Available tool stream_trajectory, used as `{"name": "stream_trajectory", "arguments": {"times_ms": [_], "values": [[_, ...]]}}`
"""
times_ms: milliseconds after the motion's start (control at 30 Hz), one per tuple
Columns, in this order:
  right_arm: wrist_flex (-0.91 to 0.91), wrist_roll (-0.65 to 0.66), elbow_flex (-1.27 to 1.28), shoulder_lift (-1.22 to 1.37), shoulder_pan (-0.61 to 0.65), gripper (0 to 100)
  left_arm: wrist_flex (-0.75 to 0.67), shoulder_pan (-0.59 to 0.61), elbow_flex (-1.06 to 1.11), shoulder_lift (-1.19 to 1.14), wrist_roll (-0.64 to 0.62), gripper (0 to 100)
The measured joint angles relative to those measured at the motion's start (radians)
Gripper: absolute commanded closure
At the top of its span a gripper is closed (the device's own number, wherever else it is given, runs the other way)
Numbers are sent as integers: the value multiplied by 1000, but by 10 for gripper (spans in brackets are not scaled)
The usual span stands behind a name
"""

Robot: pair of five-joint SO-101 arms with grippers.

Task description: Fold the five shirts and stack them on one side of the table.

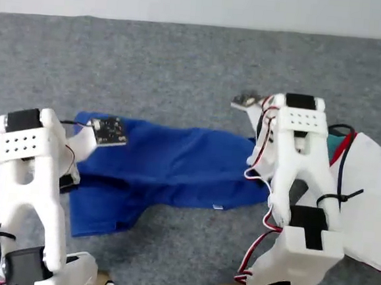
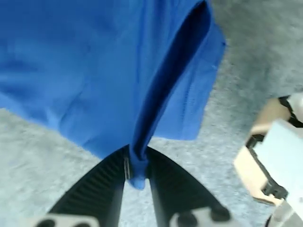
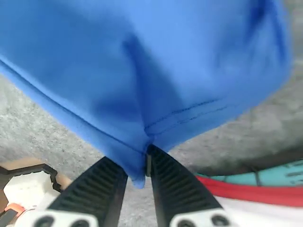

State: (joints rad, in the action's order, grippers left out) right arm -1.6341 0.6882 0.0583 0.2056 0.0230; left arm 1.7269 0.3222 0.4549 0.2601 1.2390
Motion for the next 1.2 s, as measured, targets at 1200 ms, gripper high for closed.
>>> {"name": "stream_trajectory", "arguments": {"times_ms": [1200], "values": [[175, -198, 55, -299, -6, 995, -292, 0, 20, 301, -391, 995]]}}
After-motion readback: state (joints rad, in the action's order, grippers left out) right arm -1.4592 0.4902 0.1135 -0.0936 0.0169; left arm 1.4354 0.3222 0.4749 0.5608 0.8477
